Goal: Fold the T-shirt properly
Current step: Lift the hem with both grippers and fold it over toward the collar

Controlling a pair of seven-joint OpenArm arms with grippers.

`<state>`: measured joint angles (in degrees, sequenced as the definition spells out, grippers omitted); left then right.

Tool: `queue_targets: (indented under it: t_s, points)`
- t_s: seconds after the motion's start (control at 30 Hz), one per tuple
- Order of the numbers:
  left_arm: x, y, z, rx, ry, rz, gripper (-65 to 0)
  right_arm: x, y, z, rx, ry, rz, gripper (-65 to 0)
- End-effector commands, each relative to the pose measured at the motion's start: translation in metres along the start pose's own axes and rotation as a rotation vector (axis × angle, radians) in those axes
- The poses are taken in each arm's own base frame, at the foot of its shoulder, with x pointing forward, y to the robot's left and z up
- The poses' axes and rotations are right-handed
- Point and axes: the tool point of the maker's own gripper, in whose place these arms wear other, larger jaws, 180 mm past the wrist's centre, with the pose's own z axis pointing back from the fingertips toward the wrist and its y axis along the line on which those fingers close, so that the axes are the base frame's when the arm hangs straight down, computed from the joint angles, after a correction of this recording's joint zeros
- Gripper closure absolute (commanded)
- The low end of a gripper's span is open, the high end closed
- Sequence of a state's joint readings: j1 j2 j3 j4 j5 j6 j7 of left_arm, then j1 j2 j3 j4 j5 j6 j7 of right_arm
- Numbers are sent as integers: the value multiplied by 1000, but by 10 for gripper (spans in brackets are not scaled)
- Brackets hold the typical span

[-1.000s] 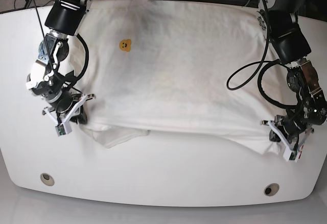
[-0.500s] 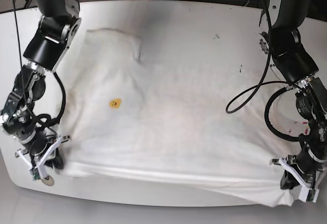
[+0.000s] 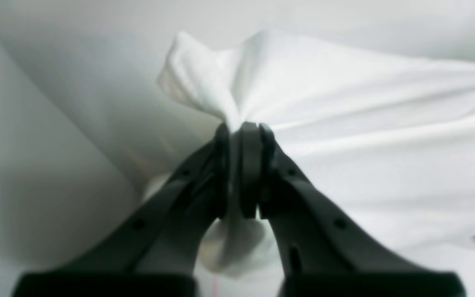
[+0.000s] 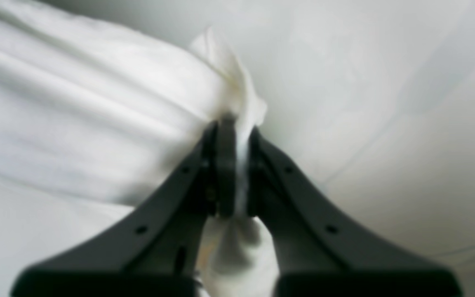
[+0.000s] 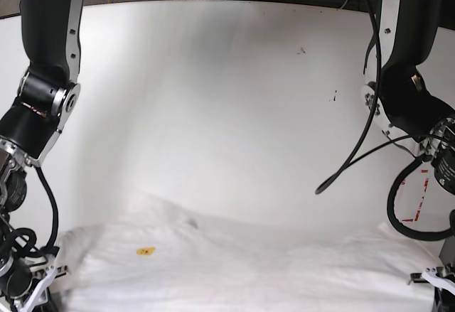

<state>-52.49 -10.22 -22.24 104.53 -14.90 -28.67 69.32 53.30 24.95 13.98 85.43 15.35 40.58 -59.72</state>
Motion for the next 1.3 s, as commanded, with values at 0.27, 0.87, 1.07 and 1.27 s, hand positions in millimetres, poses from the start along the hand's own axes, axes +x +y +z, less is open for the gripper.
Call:
queue_targets:
  t_s: [0.27, 0.87, 1.07, 1.27]
  points:
    - [49, 20, 12, 60, -116, -17, 0, 38, -46, 33, -142, -43, 64, -16]
    - [-90, -12, 10, -45, 113, 28, 0, -129, 53, 58, -44, 189, 0, -16]
    - [-149, -26, 25, -87, 235, 55, 0, -193, 91, 72, 10, 264, -98, -16]
    - [-194, -29, 43, -97, 331, 88, 0, -232, 126, 86, 68, 314, -151, -16]
